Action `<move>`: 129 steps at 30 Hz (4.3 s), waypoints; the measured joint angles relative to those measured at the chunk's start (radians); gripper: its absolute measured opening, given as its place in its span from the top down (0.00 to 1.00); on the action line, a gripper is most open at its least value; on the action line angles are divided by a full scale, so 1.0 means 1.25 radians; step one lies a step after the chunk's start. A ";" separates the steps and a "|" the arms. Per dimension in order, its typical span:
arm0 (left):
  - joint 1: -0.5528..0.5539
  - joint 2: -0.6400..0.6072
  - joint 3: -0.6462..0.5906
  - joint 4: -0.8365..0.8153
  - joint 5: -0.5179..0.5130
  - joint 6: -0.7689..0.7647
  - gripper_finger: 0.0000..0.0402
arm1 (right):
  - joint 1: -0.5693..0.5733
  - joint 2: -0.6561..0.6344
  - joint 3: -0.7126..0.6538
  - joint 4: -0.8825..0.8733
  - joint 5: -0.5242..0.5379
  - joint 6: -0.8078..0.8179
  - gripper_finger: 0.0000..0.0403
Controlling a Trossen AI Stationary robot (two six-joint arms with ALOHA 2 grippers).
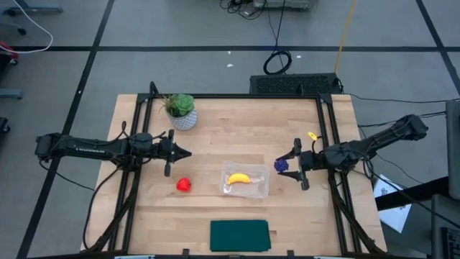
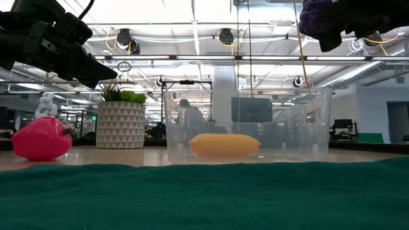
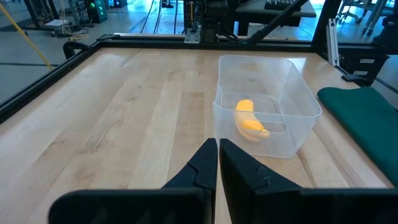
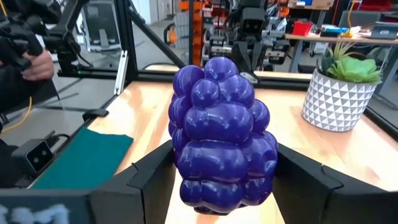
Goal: Pick and placing Produce into tupperware
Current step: Put the grapes into the transparent bin
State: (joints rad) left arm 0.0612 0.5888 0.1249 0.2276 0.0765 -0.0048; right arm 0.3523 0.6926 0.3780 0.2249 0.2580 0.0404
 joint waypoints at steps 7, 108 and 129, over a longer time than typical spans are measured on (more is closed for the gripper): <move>0.000 0.000 0.000 0.000 0.000 0.000 0.94 | 0.000 0.078 0.048 -0.018 0.001 0.033 0.45; 0.000 0.000 0.000 -0.013 0.000 0.003 0.94 | -0.195 0.604 0.692 -0.706 -0.295 0.126 0.45; 0.000 0.000 0.000 -0.011 0.000 0.021 0.94 | -0.204 0.775 0.753 -0.780 -0.336 0.149 0.45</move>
State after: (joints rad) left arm 0.0612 0.5888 0.1249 0.2134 0.0769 0.0216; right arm 0.0971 1.6608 1.3197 -0.7497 -0.1623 0.2273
